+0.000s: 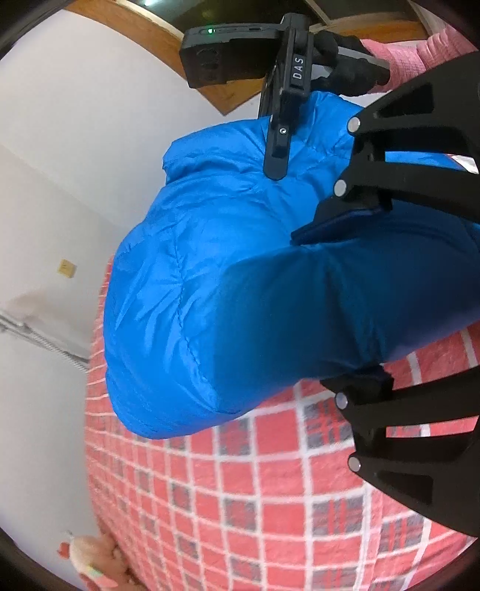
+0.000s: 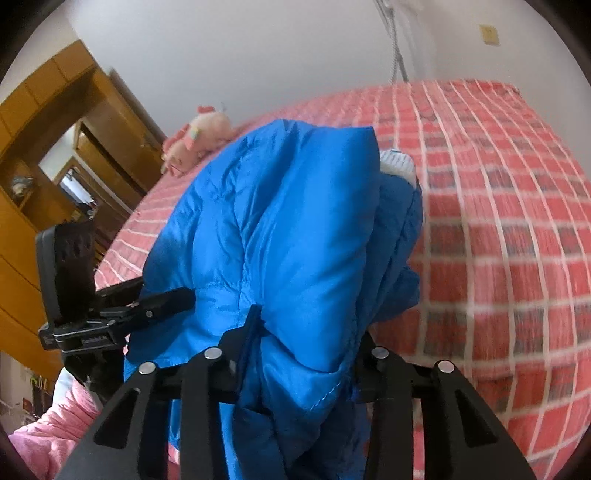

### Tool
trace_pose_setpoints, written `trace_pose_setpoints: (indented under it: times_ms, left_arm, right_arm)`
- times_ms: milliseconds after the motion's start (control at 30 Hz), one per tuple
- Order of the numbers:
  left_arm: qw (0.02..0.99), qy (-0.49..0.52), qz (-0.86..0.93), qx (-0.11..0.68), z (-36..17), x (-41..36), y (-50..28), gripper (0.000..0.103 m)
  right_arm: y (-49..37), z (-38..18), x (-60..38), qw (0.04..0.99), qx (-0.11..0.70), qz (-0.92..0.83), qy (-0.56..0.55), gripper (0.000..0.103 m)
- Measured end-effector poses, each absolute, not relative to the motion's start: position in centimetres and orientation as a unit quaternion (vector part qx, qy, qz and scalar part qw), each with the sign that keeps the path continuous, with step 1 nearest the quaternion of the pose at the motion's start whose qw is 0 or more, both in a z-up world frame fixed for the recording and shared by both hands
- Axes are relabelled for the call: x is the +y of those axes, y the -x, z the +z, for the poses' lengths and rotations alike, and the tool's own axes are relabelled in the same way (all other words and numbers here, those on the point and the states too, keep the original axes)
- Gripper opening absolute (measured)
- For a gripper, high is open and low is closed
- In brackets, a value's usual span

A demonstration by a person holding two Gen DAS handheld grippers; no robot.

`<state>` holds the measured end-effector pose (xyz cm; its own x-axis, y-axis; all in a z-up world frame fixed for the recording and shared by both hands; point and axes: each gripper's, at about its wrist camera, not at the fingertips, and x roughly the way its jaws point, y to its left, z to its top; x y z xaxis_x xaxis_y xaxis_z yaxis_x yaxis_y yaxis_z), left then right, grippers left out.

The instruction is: Fold large clothes

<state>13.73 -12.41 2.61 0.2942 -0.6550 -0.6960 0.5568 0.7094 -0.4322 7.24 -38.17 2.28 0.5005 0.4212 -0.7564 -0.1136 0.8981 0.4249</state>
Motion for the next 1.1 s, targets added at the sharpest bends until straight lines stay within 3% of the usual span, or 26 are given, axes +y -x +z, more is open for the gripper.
trace_pose_setpoints:
  times_ms: [333, 633, 800, 1100]
  left_arm:
    - [0.853, 0.069, -0.318, 0.408, 5.9, -7.1, -19.0, 0.055]
    - [0.856, 0.068, -0.275, 0.432, 1.8, -4.2, -25.9, 0.057]
    - [0.844, 0.069, -0.265, 0.46, -1.7, -3.9, -27.8, 0.068]
    - [0.865, 0.03, -0.222, 0.449, 1.0, -3.0, -25.1, 0.076]
  right_arm:
    - [-15.4, 4.6, -32.3, 0.859, 0.447, 0.21, -0.132, 0.039]
    - [-22.9, -1.4, -29.5, 0.829, 0.493, 0.217, -0.154, 0.04]
    - [-23.5, -4.1, -29.6, 0.826, 0.504, 0.201, -0.154, 0.049]
    - [-21.2, -1.2, -30.2, 0.84, 0.505, 0.161, -0.118, 0.065]
